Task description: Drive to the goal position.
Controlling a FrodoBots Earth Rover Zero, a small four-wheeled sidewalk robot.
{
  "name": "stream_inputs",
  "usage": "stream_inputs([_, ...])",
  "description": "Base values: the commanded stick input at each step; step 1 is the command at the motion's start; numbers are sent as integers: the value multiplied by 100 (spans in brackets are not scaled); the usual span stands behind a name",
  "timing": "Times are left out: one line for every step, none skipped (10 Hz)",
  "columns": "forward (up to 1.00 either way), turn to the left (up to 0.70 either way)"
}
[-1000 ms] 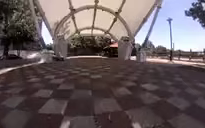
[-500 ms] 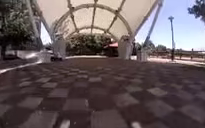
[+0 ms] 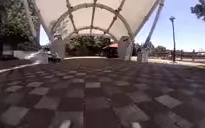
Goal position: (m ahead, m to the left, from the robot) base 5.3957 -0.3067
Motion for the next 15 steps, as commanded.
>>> stream_inputs([70,27])
stream_inputs([70,27])
stream_inputs([70,27])
stream_inputs([70,27])
stream_inputs([70,27])
stream_inputs([70,27])
stream_inputs([70,0])
stream_inputs([70,0])
stream_inputs([70,0])
stream_inputs([70,0])
stream_inputs([70,0])
stream_inputs([70,0])
stream_inputs([70,0])
stream_inputs([70,0])
stream_inputs([70,0])
